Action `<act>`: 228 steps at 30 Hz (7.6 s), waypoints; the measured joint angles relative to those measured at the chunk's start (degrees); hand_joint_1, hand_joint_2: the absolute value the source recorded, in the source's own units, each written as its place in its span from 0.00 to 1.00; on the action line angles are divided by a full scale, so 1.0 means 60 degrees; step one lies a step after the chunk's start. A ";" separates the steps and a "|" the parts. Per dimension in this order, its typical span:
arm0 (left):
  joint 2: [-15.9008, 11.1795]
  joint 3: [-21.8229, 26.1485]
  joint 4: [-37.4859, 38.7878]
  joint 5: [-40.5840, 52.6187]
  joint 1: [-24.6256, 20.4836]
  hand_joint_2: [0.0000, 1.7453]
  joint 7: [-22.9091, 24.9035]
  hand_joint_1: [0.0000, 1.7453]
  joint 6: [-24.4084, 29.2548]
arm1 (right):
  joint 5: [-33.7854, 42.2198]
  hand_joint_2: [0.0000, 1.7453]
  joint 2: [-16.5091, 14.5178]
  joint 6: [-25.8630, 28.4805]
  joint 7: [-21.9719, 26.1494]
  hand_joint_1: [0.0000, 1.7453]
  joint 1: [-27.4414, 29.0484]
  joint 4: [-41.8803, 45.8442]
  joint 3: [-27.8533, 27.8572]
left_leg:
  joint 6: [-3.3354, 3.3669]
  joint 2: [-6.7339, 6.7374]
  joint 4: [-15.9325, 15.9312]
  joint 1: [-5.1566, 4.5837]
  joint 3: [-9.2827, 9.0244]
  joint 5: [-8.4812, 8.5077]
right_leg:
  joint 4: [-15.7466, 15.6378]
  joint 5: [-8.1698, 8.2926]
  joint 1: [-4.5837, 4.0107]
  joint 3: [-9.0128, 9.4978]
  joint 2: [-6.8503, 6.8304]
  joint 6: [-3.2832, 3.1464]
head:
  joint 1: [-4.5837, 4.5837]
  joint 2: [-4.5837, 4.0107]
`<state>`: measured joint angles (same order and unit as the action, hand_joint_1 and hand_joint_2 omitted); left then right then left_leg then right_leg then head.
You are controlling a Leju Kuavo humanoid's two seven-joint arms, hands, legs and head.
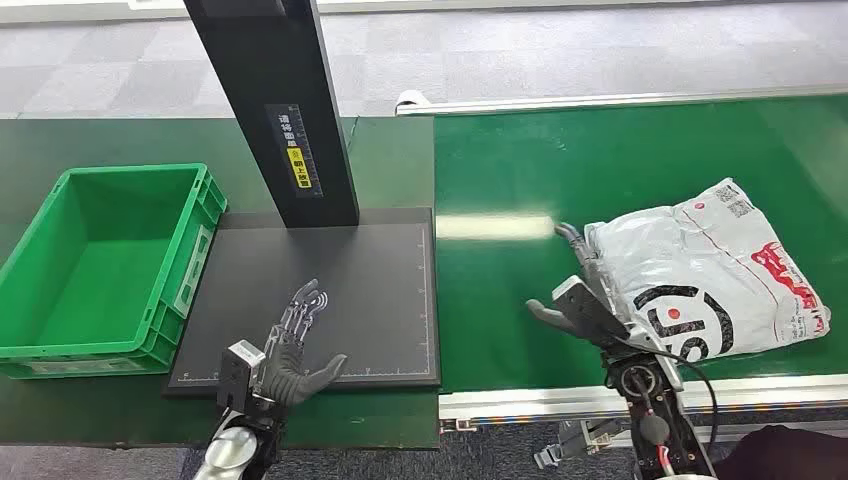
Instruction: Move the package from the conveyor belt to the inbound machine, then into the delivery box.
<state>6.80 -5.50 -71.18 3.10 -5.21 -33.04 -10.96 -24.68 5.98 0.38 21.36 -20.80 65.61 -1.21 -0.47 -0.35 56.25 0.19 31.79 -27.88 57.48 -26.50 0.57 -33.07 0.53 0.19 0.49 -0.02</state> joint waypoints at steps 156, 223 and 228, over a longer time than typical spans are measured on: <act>-0.0028 -0.0679 -0.0040 0.3906 -0.0511 1.00 0.1091 0.00 0.4097 | 0.3511 1.00 -0.0798 -0.5173 0.3092 0.00 0.1519 0.1292 -0.2774 | -0.0004 0.0005 -0.0004 0.0009 0.0007 -0.0005 | 0.0001 -0.0008 -0.0010 -0.0015 0.0001 -0.0005 | 0.0001 0.0000; 0.0135 0.3985 -0.2387 0.9495 -0.1701 1.00 0.0496 1.00 0.8119 | 0.2829 1.00 -0.1342 -0.5252 0.3092 0.00 0.1960 0.1349 -0.1928 | -0.0008 -0.0023 -0.0010 0.0009 -0.0010 -0.0002 | 0.0003 -0.0019 -0.0010 0.0015 -0.0026 0.0004 | -0.0002 0.0000; -0.0503 0.5658 -0.0724 1.1570 -0.3565 1.00 0.1766 1.00 0.8118 | 0.2798 1.00 -0.1343 -0.5266 0.3092 0.00 0.1922 0.1192 -0.1983 | -0.0015 -0.0014 -0.0010 0.0022 -0.0018 0.0004 | 0.0006 -0.0015 -0.0022 0.0013 -0.0020 -0.0001 | 0.0002 0.0000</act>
<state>3.78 28.45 -75.52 72.53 -26.60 -22.44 37.75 -7.89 -2.08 -31.21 39.91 -9.26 72.77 -13.11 -0.56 -0.43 56.19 0.32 31.68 -27.85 57.52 -26.59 0.44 -32.99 0.41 0.19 0.50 -0.02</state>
